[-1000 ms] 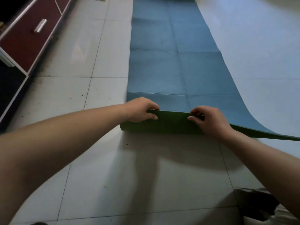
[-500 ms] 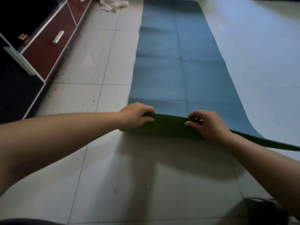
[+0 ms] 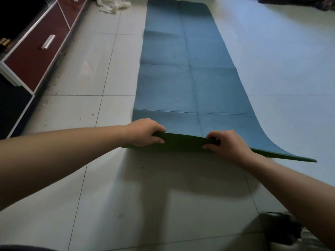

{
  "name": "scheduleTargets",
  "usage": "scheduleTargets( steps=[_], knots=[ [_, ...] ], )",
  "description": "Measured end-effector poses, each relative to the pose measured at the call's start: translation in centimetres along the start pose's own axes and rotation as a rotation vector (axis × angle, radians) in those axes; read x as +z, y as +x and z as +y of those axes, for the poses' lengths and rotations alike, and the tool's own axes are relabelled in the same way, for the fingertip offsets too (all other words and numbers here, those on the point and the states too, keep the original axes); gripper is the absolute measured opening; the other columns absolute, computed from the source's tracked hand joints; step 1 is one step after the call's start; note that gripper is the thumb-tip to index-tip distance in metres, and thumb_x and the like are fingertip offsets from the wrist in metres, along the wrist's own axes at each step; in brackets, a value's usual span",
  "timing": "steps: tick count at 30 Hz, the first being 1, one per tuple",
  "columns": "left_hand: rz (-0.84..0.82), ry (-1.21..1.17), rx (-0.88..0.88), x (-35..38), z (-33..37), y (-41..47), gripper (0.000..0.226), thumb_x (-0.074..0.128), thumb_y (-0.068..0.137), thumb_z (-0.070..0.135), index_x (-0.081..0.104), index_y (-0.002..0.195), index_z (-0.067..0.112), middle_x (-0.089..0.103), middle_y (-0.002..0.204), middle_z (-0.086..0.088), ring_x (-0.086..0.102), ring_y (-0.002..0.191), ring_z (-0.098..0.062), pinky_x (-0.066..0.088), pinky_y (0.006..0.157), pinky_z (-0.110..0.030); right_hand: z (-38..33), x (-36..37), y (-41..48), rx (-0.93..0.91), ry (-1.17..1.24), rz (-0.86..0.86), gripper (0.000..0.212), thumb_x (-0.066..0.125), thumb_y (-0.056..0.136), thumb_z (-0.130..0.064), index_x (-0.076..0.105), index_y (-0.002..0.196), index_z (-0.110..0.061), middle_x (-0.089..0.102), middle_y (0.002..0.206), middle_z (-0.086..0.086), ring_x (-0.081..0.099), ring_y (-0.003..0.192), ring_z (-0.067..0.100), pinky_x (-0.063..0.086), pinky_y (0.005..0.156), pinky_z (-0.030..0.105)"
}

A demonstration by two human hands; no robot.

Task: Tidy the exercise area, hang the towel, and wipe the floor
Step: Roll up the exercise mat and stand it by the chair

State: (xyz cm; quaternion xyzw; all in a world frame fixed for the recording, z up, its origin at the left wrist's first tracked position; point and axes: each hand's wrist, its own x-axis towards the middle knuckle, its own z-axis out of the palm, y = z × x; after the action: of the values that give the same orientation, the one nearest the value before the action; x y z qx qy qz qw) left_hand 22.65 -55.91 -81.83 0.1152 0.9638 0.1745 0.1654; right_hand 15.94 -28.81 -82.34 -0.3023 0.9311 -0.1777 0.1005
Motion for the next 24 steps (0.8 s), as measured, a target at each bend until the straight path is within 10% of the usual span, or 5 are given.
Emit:
scheduleTargets(
  steps=[24],
  knots=[
    [-0.232,-0.201,-0.168,0.7,-1.4,-8.7,0.018,0.058,0.09,0.038,0.063,0.103,0.026,0.057,0.084,0.013,0.054,0.08,-0.008,0.043,0.07,-0.023,-5.0,1.0,-0.5,-0.124,0.024,-0.48,0.02,0.07,0.078,-0.044,0.062,0.084,-0.026,0.055,0.07,-0.012,0.052,0.067,0.006,0.038,0.059,0.017]
  ],
)
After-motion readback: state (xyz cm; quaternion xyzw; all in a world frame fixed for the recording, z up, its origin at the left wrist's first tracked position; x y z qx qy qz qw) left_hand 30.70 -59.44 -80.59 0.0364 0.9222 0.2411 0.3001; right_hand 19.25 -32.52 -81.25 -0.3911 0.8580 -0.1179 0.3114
